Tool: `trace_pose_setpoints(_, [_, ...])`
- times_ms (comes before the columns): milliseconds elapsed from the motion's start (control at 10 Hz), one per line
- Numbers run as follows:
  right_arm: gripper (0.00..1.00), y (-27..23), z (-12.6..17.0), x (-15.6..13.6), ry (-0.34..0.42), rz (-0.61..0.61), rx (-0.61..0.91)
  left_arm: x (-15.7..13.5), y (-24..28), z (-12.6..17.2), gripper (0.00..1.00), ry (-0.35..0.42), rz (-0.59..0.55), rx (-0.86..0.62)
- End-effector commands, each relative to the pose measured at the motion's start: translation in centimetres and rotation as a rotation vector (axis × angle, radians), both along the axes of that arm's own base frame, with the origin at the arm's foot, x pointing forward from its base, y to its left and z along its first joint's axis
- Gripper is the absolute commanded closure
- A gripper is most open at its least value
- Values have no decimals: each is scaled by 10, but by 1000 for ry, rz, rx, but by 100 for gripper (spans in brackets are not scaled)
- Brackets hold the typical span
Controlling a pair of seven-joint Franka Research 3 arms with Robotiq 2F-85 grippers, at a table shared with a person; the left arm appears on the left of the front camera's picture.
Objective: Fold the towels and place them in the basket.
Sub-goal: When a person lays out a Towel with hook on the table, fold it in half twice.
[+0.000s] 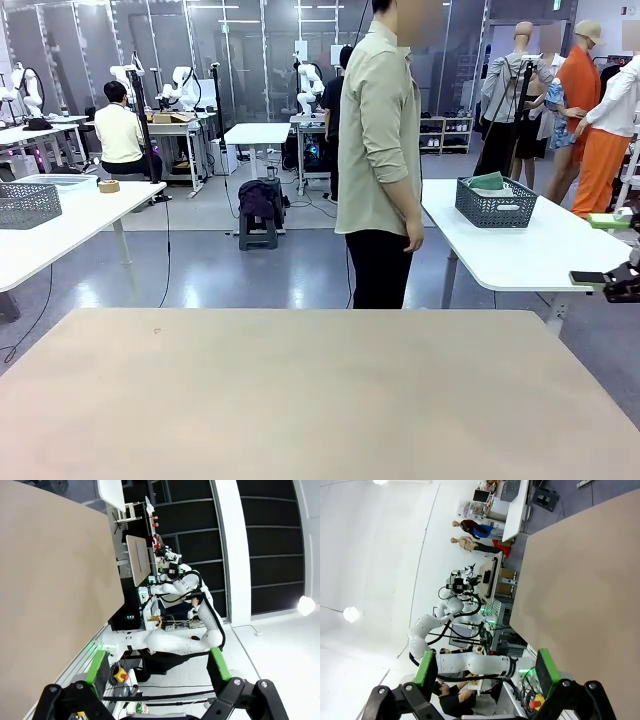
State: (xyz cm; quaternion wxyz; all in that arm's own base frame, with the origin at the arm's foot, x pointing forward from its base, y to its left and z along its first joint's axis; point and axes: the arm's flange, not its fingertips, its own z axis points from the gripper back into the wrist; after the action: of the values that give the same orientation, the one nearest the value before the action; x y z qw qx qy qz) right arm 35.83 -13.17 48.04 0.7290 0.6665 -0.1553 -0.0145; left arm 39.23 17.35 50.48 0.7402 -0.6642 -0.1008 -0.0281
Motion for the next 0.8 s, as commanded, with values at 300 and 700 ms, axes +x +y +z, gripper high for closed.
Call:
trace_pose_setpoints(300, [0, -24, 16, -15, 54, 27, -16, -7, 26, 9, 0, 52, -51, 10])
trace_pose_setpoints(700, [0, -29, 13, -17, 49, 42, 26, -9, 36, 9, 0, 23, -97, -34])
